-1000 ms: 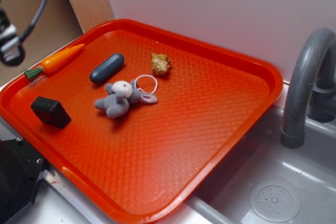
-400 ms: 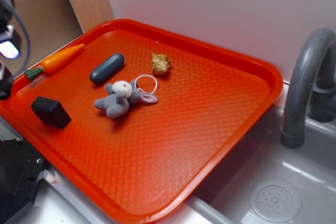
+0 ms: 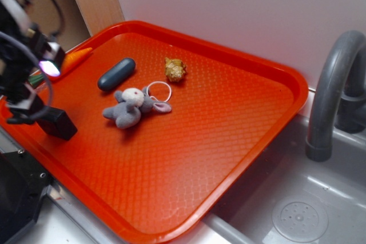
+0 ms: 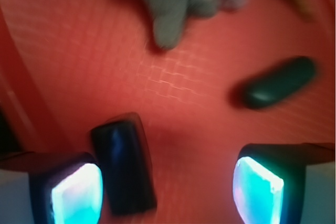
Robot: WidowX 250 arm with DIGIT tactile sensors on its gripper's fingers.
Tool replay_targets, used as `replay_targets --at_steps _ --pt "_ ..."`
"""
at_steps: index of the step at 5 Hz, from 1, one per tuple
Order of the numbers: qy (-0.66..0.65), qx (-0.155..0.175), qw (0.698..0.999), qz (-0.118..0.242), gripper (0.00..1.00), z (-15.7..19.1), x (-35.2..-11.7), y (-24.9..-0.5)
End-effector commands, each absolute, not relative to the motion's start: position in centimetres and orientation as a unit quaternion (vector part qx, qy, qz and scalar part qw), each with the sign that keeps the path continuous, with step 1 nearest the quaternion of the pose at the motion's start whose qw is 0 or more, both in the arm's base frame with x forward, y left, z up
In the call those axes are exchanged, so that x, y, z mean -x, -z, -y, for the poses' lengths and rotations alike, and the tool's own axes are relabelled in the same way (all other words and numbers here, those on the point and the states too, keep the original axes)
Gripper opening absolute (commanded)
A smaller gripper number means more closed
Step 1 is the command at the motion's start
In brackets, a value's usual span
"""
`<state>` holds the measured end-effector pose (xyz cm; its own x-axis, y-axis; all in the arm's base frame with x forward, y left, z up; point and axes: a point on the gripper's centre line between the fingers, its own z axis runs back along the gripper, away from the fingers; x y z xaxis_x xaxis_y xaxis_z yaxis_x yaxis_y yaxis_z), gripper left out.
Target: Grab the black box.
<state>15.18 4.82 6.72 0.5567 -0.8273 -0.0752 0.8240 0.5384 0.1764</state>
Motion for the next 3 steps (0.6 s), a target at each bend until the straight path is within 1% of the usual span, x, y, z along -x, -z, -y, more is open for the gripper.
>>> replay_targets --at_steps 1,2,3 --pt "0.47 -0.053 0.88 -0.042 1.0 -6.2 -16.0 -4.2" --pt "0.478 -0.052 0.876 -0.036 1.0 -5.5 -14.5 -4.9" --pt "0.469 -0.057 0.881 0.015 1.0 -5.2 -13.7 -8.8"
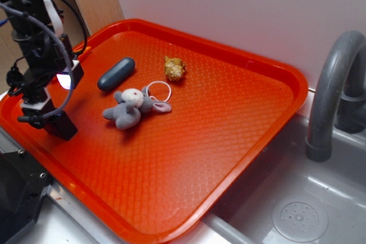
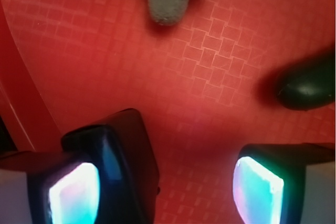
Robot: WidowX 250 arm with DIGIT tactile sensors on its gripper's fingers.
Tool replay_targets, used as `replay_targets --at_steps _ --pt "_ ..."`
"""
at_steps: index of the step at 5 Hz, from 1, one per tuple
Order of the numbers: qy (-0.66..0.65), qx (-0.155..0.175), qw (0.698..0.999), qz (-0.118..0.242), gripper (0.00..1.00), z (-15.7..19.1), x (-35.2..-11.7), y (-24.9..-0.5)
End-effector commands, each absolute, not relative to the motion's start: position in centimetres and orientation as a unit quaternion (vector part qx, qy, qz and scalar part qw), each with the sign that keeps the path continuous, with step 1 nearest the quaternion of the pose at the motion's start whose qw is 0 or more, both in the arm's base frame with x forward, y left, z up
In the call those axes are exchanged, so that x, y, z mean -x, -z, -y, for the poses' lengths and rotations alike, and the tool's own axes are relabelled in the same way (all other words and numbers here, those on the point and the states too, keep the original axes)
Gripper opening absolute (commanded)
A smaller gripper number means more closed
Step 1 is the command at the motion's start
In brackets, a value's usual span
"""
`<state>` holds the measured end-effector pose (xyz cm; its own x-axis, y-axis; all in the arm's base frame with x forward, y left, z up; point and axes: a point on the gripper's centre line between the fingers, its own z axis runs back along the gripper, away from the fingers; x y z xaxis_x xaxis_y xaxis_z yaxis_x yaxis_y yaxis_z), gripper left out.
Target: Grab the black box.
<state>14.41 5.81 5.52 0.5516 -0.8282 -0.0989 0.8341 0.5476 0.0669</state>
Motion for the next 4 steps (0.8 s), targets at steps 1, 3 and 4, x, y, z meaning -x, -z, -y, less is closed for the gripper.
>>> replay_targets --at_steps 1,3,4 --pt "0.454 -0.057 0.885 0.084 1.0 -5.2 -13.8 -13.7" --pt "0.459 -0.041 0.886 0.045 1.0 -4.4 -13.5 -11.9" --pt "0.463 -0.033 0.886 0.006 1.0 -4.6 -13.3 -9.9"
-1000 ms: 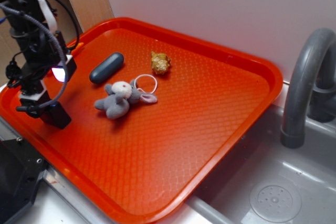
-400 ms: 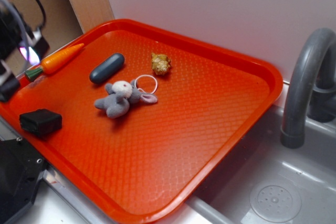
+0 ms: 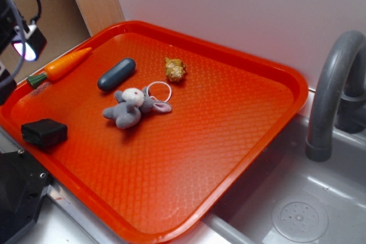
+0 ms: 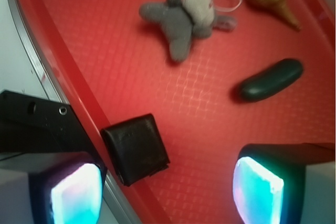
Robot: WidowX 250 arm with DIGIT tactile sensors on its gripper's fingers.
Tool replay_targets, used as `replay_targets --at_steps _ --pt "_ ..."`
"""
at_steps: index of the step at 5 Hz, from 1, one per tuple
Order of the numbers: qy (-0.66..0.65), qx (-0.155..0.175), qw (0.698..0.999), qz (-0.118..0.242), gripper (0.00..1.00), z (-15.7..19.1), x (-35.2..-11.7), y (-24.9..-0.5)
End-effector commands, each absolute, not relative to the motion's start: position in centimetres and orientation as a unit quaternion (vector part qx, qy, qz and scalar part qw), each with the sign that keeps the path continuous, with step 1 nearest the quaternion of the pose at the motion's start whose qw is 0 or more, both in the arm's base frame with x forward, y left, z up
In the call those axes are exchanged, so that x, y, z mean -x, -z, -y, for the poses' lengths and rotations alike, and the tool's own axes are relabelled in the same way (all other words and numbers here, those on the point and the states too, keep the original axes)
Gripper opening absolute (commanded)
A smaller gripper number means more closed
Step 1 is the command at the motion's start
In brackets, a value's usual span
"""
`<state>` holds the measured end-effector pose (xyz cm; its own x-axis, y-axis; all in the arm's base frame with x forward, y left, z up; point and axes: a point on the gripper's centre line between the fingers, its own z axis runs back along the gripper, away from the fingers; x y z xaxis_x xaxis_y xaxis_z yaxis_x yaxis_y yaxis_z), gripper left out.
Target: Grab the black box.
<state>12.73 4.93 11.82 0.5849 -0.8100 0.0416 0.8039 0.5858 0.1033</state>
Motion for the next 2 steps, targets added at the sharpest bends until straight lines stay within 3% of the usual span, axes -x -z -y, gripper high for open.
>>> replay_targets --at_steps 1,2 --pt "0.48 -0.008 0.877 -0.029 1.0 -5.2 -14.1 -7.6" --pt "0.485 -0.006 0.872 -0.058 1.0 -6.1 -15.7 -6.1"
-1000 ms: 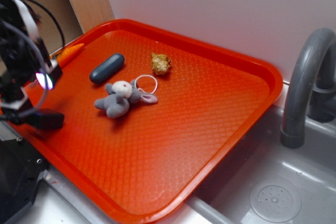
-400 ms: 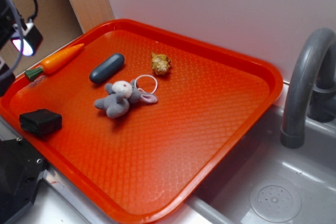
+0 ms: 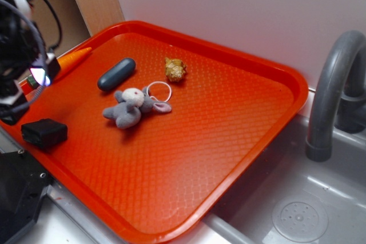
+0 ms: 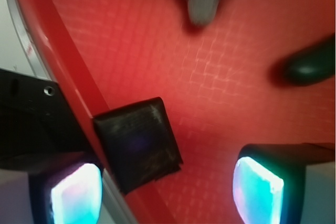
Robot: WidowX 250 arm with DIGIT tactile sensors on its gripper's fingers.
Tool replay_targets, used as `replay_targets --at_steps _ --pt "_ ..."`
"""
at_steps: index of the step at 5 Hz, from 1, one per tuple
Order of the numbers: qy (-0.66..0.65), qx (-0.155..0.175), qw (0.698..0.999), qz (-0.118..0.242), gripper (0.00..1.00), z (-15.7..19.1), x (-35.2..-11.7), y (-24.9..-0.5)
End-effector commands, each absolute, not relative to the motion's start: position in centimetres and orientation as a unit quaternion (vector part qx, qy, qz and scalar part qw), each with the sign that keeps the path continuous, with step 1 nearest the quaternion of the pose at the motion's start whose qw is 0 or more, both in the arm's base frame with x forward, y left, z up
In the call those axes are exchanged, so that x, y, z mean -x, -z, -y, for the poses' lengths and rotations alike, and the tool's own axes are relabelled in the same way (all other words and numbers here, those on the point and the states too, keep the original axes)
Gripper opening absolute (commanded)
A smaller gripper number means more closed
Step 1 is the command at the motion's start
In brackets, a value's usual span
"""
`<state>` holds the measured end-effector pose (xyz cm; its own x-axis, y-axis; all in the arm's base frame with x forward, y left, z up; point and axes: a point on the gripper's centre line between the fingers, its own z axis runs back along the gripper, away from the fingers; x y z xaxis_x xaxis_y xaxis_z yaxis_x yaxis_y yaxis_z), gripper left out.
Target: Grab the black box.
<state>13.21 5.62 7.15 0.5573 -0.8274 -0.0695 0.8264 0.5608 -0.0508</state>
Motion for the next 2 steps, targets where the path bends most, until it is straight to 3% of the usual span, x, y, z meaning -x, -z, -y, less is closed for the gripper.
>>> replay_targets --at_steps 1,2 --pt "0.496 0.003 0.864 -0.083 1.0 -5.3 -15.5 -5.3" --pt "0.514 0.013 0.854 -0.082 1.0 -4.6 -14.0 -6.0"
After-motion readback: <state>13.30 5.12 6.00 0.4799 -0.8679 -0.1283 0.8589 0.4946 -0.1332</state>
